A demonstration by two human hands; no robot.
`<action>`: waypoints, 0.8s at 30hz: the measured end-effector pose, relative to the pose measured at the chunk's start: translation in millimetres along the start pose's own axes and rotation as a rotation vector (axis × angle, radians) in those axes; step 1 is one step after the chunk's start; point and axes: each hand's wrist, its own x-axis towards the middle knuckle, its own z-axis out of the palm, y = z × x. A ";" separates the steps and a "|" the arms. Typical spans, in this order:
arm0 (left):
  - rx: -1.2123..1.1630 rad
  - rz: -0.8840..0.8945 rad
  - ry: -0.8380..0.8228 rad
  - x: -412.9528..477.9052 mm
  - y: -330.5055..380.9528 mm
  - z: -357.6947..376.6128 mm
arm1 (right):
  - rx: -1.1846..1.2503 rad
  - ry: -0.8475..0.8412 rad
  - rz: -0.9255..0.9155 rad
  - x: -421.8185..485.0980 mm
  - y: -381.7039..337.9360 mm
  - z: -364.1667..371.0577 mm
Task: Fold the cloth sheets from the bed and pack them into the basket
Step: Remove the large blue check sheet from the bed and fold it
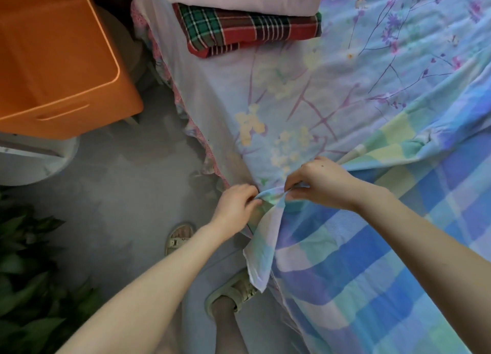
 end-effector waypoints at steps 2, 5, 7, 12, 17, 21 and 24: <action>-0.164 -0.085 -0.019 4.9 -5.7 -4.4 | 0.091 0.010 0.018 5.5 -3.1 -3.8; -0.409 -0.276 -0.124 4.2 -16.2 -18.3 | 0.127 0.010 0.083 18.3 -7.4 -1.8; -0.498 -0.358 -0.194 0.9 -23.2 -20.0 | 0.011 0.001 0.114 31.0 -11.7 7.7; -0.035 -0.316 -0.489 4.8 -20.9 -16.2 | -0.139 0.001 0.111 49.2 -15.3 18.9; 0.084 -0.371 -0.395 -2.2 -41.1 -15.0 | -0.196 0.474 0.129 37.9 -16.9 35.4; -0.126 -0.401 -0.417 -20.5 -37.8 -27.8 | 0.064 0.851 0.468 5.6 -51.0 46.5; -0.296 -0.466 -0.484 -42.1 -3.8 -42.4 | 0.464 0.542 0.796 -28.3 -85.9 47.5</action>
